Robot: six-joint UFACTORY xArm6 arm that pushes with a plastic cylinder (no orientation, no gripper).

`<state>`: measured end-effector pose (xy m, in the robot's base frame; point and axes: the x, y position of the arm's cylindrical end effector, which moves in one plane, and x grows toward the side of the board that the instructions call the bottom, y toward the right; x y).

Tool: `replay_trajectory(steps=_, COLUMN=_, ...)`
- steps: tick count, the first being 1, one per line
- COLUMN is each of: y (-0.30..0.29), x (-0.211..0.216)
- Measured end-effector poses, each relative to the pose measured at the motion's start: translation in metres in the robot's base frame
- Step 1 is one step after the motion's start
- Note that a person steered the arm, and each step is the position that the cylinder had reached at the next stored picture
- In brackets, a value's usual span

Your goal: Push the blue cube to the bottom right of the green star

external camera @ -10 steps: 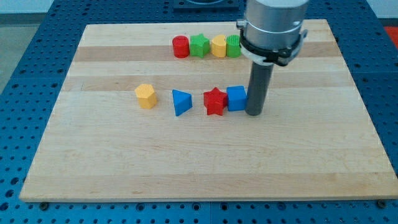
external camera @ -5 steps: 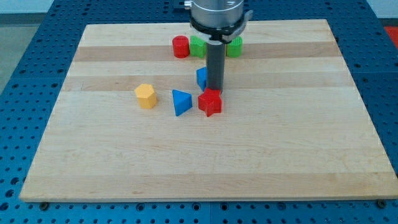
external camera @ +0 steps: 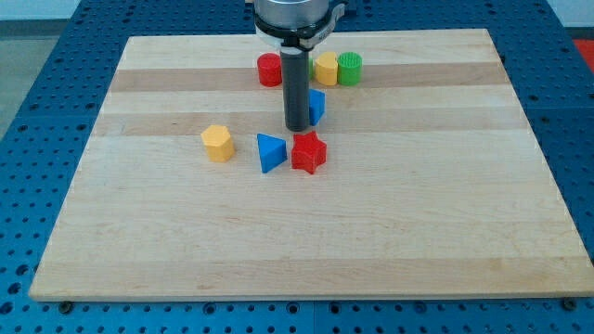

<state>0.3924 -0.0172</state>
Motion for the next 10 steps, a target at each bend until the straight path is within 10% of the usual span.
replay_trajectory(steps=10, y=0.023, x=-0.041)
